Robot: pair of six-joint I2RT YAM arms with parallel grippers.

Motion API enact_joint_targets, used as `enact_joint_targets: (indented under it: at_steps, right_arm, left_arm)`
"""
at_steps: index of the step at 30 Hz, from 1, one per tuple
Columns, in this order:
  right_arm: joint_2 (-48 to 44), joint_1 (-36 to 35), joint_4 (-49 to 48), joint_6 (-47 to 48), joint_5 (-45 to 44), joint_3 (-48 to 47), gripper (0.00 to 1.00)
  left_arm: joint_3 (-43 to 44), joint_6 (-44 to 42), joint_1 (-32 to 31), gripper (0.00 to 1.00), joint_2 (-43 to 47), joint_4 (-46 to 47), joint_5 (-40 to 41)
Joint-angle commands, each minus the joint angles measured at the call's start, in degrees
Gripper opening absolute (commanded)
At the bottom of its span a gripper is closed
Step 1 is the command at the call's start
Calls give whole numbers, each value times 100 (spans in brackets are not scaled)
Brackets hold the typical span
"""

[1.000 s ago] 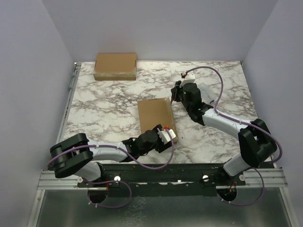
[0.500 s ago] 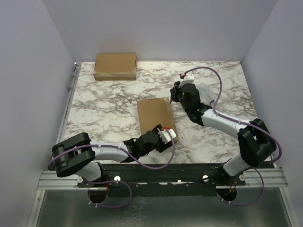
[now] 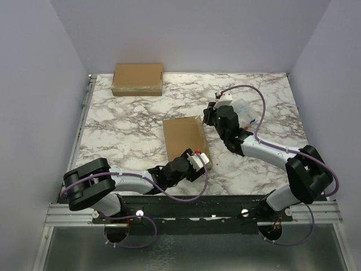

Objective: Unpack the express box
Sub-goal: Cut the express box at the center of the board.

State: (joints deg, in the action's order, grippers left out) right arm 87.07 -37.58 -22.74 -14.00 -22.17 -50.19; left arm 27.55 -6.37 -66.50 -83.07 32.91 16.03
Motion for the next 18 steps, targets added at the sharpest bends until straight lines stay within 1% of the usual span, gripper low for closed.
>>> enact_joint_targets:
  at_steps: [1, 13, 18]
  right_arm:
    - [-207, -153, 422, -211, 27, 371, 0]
    - [-630, -487, 920, -569, -185, 604, 0]
    - [-795, -537, 1083, -566, -256, 757, 0]
  left_arm:
    - [-143, 186, 32, 64, -112, 17, 356]
    - [-179, 344, 32, 63, -158, 93, 480]
    - [-248, 382, 32, 63, -116, 136, 486]
